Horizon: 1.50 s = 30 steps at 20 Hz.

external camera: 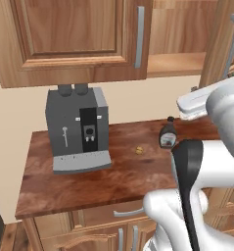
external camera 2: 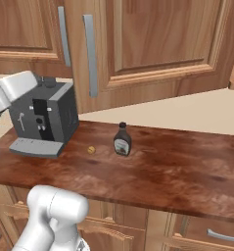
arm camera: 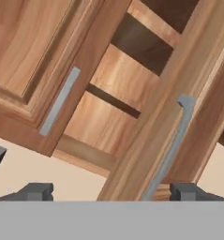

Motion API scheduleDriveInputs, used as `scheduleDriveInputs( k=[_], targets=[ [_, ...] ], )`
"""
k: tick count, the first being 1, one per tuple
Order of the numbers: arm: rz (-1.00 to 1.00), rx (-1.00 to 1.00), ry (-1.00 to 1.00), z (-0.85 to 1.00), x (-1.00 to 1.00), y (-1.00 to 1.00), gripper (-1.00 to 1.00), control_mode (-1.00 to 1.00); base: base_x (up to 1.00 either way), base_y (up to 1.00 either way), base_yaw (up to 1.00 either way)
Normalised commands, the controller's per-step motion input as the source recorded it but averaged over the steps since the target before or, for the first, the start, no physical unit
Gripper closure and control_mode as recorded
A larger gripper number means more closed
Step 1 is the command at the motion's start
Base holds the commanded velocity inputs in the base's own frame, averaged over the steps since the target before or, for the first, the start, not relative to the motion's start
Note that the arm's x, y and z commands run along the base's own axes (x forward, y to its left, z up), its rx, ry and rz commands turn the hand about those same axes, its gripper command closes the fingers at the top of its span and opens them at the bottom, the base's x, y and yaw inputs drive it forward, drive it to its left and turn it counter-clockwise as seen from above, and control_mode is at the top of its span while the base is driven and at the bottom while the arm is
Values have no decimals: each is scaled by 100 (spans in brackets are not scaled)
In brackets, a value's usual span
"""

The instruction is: Pick the pan from the cabinet and place it on the stove. Then turn on the stove burner for the pan.

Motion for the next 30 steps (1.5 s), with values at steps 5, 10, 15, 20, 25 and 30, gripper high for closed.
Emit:
scheduleDriveInputs(
  k=[5,10,15,20,25,30],
  targets=[
    [-20,-25,16,-10,51,21,-100,-100,0,0,0],
    [-18,-20,17,-12,67,3,-100,-100,0,0,0],
    [-15,-15,17,-13,64,-3,-100,-100,0,0,0],
    [-15,-7,20,-15,47,-18,-100,-100,0,0,0],
    [-18,-1,23,-14,29,-37,-100,-100,0,0,0],
    [-19,0,20,-17,5,-45,-100,-100,0,0,0]
  ],
)
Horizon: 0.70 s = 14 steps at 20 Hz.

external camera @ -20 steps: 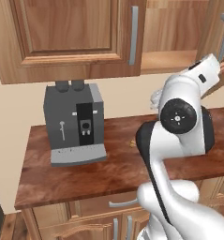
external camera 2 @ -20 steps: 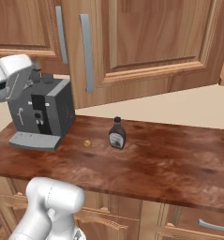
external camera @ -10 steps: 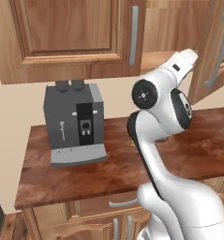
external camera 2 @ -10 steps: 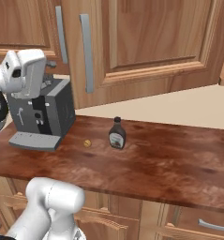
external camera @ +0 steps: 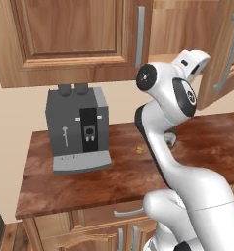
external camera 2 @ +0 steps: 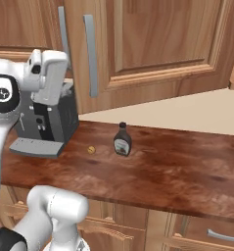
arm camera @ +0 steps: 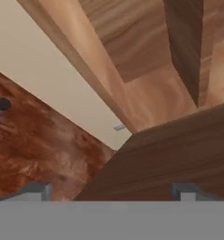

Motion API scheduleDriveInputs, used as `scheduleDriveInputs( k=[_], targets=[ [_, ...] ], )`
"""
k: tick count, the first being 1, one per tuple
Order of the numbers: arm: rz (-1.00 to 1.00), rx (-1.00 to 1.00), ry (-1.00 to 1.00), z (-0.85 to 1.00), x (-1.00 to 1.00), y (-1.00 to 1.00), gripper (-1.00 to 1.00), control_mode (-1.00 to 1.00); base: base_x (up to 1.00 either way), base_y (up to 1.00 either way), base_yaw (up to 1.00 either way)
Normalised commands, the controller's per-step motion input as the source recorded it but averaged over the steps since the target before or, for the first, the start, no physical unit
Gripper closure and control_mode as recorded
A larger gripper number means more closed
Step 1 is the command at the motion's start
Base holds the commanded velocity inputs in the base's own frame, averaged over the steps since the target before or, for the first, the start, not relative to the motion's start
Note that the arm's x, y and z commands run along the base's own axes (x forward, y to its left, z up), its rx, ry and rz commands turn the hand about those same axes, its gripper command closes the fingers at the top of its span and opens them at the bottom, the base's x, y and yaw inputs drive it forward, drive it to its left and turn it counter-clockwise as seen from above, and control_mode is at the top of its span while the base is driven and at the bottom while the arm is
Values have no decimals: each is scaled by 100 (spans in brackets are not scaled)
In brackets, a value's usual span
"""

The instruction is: Pick the pan from the cabinet and place it on the stove. Then turn on the stove burner for the pan.

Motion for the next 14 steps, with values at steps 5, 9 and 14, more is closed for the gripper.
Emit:
scheduleDriveInputs(
  k=[5,9,14],
  targets=[
    [-20,0,2,-19,-66,-48,-100,-100,0,0,0],
    [-20,0,1,-16,-78,-51,-100,-100,0,0,0],
    [-14,0,13,-11,-7,-68,-100,-100,0,0,0]
  ],
)
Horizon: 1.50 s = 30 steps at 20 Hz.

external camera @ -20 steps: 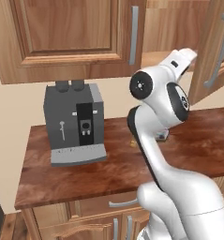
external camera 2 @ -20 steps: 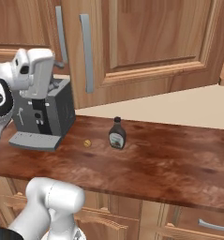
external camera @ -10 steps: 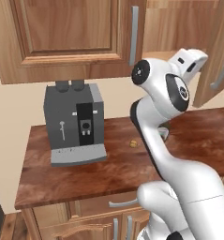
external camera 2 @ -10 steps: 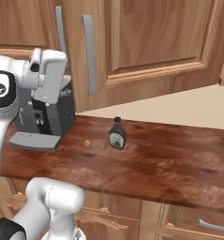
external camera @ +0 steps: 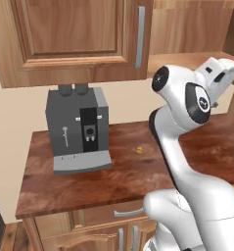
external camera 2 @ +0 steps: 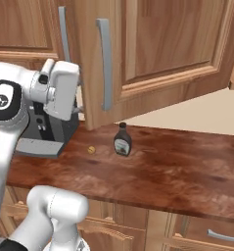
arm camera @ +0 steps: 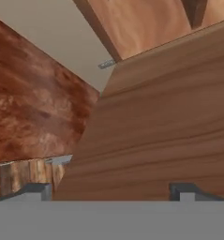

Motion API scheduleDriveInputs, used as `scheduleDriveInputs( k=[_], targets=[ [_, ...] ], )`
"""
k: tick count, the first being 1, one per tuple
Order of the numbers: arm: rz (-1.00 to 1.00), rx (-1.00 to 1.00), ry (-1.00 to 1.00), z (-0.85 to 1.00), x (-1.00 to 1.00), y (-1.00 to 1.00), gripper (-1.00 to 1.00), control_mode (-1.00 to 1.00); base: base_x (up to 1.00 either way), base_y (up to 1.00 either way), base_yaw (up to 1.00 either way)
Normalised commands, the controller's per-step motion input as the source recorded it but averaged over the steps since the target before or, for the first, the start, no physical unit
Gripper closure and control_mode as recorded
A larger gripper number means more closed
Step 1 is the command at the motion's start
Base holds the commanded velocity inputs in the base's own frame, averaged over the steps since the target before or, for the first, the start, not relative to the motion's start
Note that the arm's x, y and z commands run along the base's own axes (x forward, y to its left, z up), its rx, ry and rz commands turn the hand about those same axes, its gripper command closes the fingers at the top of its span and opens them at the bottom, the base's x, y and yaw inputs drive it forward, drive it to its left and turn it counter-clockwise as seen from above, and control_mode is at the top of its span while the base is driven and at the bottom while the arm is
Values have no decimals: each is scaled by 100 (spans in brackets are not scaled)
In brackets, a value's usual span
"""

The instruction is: Pick the pan from the cabinet and place it on the stove. Then turn on the stove burner for the pan.

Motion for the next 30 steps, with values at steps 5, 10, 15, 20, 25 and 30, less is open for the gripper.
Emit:
scheduleDriveInputs(
  k=[5,10,15,20,25,30],
  targets=[
    [-5,7,11,-12,-1,-88,-100,-100,0,0,0],
    [-7,8,1,-13,-35,-77,-100,-100,0,0,0],
    [-8,7,1,-6,-35,-76,-100,-100,0,0,0],
    [-7,6,0,-2,-30,-72,-100,-100,0,0,0],
    [-3,5,1,0,-2,-72,-100,-100,0,0,0],
    [0,8,0,-1,6,-74,-100,-100,0,0,0]
  ],
)
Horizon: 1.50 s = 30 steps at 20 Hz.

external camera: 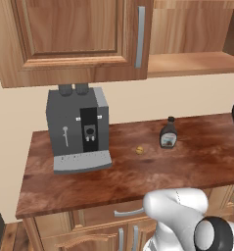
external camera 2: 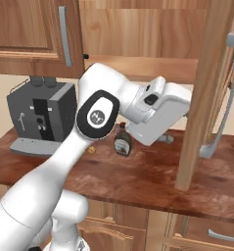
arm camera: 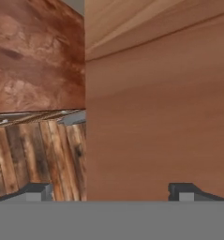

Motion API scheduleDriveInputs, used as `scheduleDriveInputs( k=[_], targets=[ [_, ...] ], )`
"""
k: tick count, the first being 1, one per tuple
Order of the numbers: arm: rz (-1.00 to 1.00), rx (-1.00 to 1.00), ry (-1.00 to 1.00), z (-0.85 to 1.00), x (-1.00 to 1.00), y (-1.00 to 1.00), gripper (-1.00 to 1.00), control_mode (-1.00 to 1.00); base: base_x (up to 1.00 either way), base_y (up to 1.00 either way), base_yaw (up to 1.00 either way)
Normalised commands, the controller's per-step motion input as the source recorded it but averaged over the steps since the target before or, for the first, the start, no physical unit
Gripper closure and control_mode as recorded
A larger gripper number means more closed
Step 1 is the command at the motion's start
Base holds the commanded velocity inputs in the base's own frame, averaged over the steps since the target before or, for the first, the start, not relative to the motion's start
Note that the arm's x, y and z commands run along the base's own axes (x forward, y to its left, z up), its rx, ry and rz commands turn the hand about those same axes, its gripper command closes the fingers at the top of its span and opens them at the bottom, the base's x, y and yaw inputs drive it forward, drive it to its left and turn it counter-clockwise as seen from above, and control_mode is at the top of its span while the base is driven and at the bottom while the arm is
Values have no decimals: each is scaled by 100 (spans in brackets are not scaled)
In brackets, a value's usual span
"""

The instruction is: Pick the pan from the cabinet and place it on the stove. Then turn on the stove burner for the pan.

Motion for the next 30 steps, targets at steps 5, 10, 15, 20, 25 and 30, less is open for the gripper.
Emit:
scheduleDriveInputs(
  k=[5,10,15,20,25,30],
  targets=[
    [1,13,0,-8,9,-76,-100,-100,0,0,0],
    [2,12,0,-17,8,-65,-100,-100,0,0,0],
    [0,7,0,-21,6,-35,-100,-100,0,0,0],
    [0,7,-1,-10,13,2,-100,-100,0,0,0],
    [4,5,-8,-13,-7,79,-100,-100,0,0,0],
    [7,8,-13,-21,-17,100,-100,-100,0,0,0]
  ],
)
